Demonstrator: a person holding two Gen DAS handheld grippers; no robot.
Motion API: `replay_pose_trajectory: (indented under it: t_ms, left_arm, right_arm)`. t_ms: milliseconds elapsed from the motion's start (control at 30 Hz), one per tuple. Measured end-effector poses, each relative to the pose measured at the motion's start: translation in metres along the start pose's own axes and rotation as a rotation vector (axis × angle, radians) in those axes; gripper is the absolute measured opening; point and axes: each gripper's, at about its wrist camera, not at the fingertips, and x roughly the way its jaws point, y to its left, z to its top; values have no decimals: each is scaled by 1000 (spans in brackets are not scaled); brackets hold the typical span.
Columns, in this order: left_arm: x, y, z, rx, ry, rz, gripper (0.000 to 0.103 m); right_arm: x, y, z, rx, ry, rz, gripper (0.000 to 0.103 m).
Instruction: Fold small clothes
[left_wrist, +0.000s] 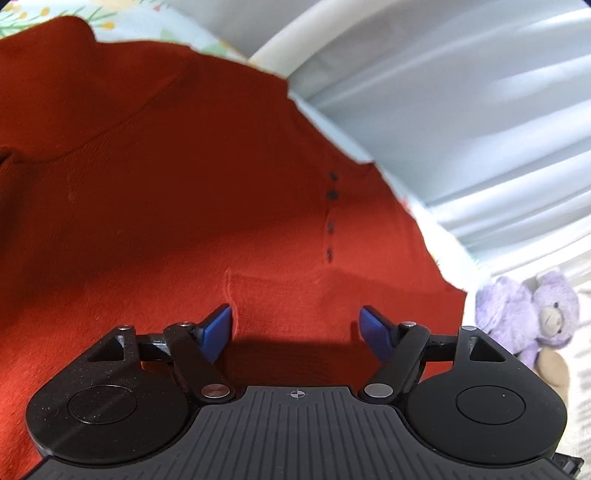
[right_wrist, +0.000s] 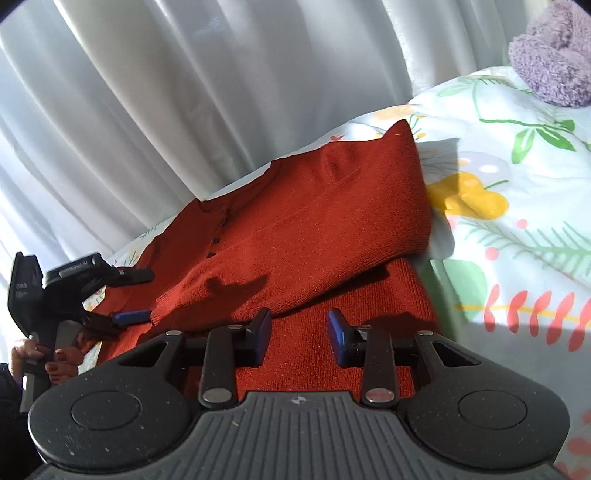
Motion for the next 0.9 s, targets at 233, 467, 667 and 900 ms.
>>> replay_pose_trajectory:
  t_ms: [233, 467, 667, 900]
  left_arm:
    - [10, 8, -5, -80, 69, -36, 26]
    - [-19, -7, 20, -25, -58, -33, 5]
    - [-75, -27, 56, 220, -302, 268, 5]
    - [-77, -3, 63, 164, -286, 254, 6]
  right_arm:
    - [-7, 2, 0, 11, -7, 18, 33]
    - [3, 3, 6, 48, 14, 9, 33]
    - [16, -8, 21, 71, 14, -130, 33]
    - [47, -26, 53, 257, 21, -68, 33]
